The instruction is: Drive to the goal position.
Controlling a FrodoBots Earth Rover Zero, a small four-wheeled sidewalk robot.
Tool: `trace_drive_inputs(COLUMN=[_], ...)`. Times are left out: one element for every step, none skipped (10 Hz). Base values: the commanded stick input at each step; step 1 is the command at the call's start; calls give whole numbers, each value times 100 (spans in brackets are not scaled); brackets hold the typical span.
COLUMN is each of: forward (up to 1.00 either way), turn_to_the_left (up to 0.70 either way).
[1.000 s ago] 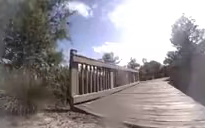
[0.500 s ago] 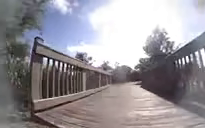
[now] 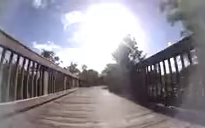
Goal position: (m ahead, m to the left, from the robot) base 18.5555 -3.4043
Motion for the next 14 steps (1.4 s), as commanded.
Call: trace_drive_inputs(forward=[70,70,70,70,70,70,70,70,70,70,70,70,70,70], turn_to_the_left=[0,0,0,0,0,2,10,27,35,16,1,0,0,0])
